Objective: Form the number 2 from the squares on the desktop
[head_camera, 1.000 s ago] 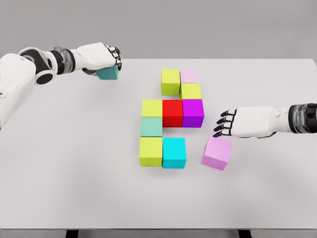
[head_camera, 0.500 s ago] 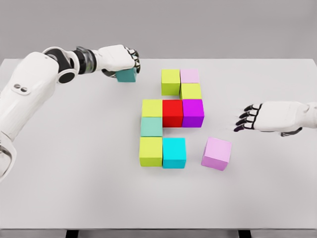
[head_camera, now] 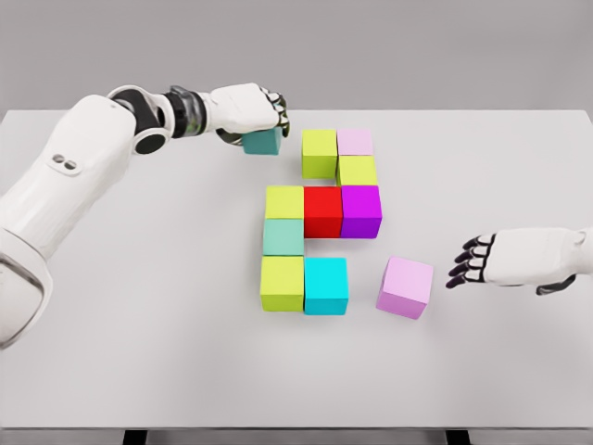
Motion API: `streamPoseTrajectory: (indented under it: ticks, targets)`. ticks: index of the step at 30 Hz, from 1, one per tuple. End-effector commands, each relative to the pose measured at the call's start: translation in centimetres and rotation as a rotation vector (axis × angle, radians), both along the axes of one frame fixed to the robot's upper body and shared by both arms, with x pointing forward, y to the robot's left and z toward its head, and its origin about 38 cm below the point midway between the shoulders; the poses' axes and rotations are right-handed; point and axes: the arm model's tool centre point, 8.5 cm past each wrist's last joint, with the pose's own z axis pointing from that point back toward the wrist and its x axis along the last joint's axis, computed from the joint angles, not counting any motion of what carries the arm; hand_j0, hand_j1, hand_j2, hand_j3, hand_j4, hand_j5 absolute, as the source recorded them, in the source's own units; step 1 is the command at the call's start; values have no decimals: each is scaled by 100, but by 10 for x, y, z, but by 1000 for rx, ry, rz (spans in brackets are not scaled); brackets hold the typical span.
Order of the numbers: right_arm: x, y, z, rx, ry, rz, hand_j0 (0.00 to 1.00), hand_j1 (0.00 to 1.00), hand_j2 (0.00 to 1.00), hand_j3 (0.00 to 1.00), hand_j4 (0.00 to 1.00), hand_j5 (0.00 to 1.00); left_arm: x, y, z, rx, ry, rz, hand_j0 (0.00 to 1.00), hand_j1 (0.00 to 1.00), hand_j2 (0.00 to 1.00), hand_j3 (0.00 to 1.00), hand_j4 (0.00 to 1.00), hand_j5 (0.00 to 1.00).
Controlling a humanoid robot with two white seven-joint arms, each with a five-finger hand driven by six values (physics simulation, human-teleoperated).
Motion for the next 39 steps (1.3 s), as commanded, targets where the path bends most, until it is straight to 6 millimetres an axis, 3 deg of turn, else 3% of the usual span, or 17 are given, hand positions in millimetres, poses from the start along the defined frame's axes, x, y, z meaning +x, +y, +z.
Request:
streamPoseTrajectory:
  ticks: [1, 11, 16, 39]
  targets:
    - [0, 4, -1, 17, 10, 2, 100, 100, 100, 100, 100, 100, 0, -2, 0, -8, 5, 2, 71, 71, 71, 71, 71, 71]
    - [4, 20, -7, 32, 8, 35, 100, 100, 100, 100, 100, 100, -1, -11, -1, -15, 6, -10, 72, 72, 72, 72, 72, 72]
    - [8, 25, -9, 17, -17, 51, 100, 100, 100, 100, 100, 100, 1, -2, -7, -9, 23, 18, 100, 100, 100, 100, 100, 100]
    - [18, 39, -3, 44, -49, 71, 100, 100, 100, 100, 100, 100, 1, 1, -4, -21, 19, 16, 100, 100, 100, 100, 100, 100]
